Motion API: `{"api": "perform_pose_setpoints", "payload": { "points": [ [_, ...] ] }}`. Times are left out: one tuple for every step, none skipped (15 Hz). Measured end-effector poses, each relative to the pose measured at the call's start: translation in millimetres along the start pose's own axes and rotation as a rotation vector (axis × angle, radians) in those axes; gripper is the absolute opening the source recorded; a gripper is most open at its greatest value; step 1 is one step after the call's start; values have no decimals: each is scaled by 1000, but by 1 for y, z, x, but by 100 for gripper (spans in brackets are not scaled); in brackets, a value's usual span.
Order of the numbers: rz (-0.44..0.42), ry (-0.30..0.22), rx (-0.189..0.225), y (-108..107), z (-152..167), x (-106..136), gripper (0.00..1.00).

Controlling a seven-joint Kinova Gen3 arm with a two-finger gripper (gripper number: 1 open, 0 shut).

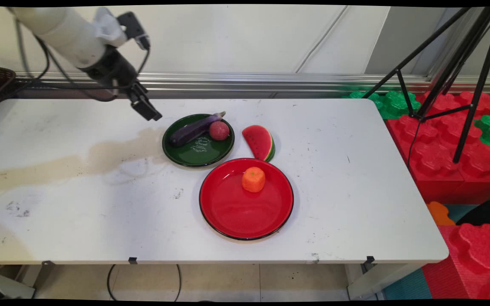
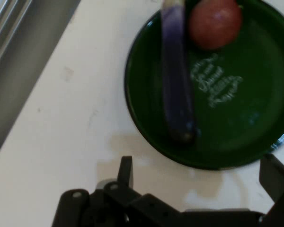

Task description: Pick up the eggplant from the green plate

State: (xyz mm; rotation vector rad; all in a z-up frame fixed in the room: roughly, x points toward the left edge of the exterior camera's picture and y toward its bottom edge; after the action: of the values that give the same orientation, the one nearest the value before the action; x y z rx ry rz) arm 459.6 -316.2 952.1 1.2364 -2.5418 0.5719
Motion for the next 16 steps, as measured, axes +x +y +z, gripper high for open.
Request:
{"api": "perform_pose_setpoints", "payload": {
  "points": [
    [-1, -9, 5, -6, 16, 8, 100],
    [-1, -15, 5, -10, 29, 14, 100],
    [0, -21, 2, -13, 42, 19, 100],
    [1, -24, 1, -15, 49, 21, 100],
    [1, -31, -4, -19, 66, 26, 100],
    [1, -35, -8, -21, 77, 29, 100],
    [2, -41, -15, -23, 89, 32, 100],
    [2, -44, -20, -24, 96, 33, 100],
    [3, -48, -28, -25, 106, 35, 100],
    [5, -53, -38, -26, 118, 37, 100],
    [6, -57, -47, -26, 128, 39, 100],
    [6, -61, -54, -27, 135, 39, 100],
    [6, -64, -61, -27, 144, 40, 100],
    [4, -67, -67, -27, 152, 41, 100],
    [0, -69, -73, -27, 161, 42, 100],
    [-2, -70, -77, -26, 167, 42, 100]
  ]
}}
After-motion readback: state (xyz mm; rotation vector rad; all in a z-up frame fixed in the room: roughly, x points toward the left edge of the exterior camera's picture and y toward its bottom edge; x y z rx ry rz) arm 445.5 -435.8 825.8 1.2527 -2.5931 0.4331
